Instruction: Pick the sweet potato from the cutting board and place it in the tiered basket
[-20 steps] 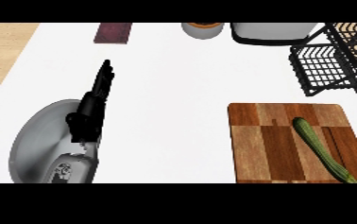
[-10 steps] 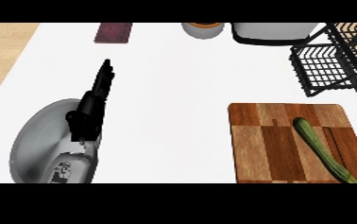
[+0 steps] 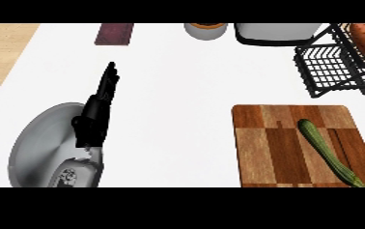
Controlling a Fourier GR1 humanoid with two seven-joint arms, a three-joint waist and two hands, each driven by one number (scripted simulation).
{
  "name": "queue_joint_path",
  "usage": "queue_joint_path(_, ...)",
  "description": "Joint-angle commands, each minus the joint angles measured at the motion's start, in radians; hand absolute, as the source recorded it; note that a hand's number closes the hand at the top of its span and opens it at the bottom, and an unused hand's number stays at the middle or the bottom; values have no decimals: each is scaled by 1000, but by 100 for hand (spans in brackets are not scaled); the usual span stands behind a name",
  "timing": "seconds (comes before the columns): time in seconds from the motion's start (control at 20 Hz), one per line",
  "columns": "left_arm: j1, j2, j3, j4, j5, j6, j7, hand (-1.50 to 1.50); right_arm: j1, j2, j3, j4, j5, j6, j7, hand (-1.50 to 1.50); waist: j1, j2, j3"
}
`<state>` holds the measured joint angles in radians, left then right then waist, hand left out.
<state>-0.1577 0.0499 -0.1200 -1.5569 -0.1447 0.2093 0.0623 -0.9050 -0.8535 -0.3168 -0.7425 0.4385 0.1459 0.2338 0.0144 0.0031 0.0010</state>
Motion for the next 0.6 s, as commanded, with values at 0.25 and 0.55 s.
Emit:
queue_joint_path(0.25, 48, -10, 4, -3, -6, 15, -36, 0, 91, -138, -237, 102, -134, -57, 4, -150, -23, -4, 0)
queue_joint_path(0.55, 49, -3, 22, -16, 1, 14, -29, 0, 270, -334, -438, 234, -286, 138, -148, -150, -43, -6, 1)
